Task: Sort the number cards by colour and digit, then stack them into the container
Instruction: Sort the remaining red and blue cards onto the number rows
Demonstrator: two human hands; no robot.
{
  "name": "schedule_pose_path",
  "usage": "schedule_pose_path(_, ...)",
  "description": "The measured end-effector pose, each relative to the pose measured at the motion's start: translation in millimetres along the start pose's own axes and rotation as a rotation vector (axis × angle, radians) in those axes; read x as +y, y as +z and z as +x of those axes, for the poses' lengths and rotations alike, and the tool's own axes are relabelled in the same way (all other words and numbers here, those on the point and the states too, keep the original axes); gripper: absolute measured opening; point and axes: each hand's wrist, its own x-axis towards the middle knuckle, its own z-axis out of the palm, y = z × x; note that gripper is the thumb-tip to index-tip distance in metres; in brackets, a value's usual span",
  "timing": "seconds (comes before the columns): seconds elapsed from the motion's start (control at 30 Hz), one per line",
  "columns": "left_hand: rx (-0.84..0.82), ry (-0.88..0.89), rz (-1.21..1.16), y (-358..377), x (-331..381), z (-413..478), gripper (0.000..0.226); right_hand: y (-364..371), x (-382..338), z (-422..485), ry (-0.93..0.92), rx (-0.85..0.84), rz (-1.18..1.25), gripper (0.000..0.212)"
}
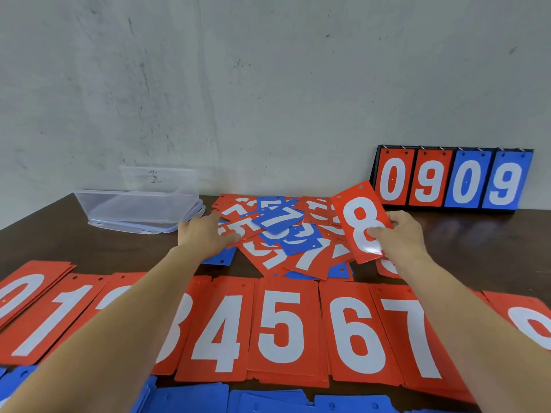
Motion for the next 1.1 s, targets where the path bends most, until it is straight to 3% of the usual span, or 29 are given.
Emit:
schedule_pose_path(0.1,-0.140,-0.003,-0.109,6,-6,7,0.083,5,-1,-1,-0.006,-0.027,0.016,0.042)
schedule_pose_path(0.3,-0.075,0.030,0.064,-4,3,12,0.076,9,6,-1,-0.011,-0.029,0.016,0.020)
schedule_pose_path(0.53,0.191,-0.030,0.063,-16,3,10,0.024,9,-1,-4,-0.029,-0.023,0.038,0.021)
schedule_pose_path(0.63,0.244,-0.073,-0.039,-24,-1,3,0.016,8,-6,-10,-0.045,-0.028,0.059,0.013)
schedule_pose_path(0.9,0.345,-0.101,-0.397,-58,-10,-30,0.021,-2,-15,-35,-0.076,-0.001,0.083,0.011)
schedule_pose_path(1.1,0.266,-0.121,-0.798,-72,-4,-67,0.032,-20,-16,-60,-0.103,0.045,0.100,0.004)
